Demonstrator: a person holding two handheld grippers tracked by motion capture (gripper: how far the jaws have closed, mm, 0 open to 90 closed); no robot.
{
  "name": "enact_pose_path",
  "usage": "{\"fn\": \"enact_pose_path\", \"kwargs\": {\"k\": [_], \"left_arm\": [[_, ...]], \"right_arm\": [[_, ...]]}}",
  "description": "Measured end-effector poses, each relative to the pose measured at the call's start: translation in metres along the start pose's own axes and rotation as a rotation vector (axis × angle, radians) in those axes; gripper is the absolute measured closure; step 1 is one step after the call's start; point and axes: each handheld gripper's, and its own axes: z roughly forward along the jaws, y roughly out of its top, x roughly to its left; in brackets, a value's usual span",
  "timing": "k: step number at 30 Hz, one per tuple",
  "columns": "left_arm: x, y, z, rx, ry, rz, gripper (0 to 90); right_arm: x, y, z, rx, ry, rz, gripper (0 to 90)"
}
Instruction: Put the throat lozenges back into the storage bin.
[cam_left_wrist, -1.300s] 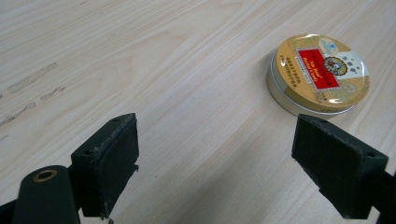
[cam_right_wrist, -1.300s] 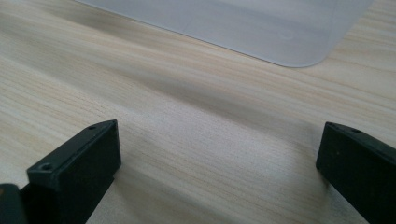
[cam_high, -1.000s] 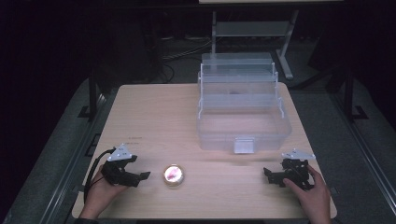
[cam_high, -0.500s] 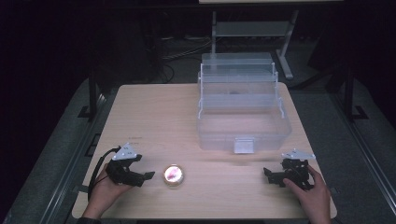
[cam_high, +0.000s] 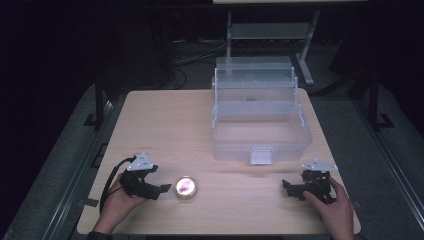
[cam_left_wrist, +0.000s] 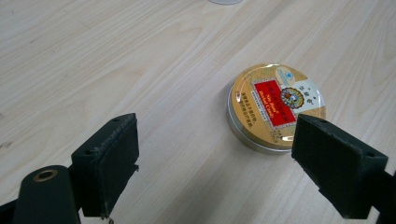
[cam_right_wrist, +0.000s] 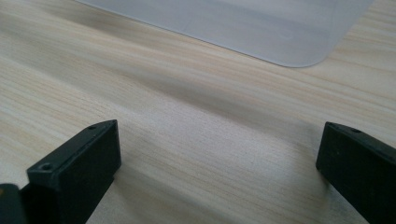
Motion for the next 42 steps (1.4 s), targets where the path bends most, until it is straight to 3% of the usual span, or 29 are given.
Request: {"fn": "enact_pose_path", "kwargs": {"k": [42], "left_arm": [[-0.025,0.028,0.037,0.078,-0.087,0.098,14.3]], "right_arm": [[0.0,0.0,0.0,0.0,0.0,0.001,0.0]]}}
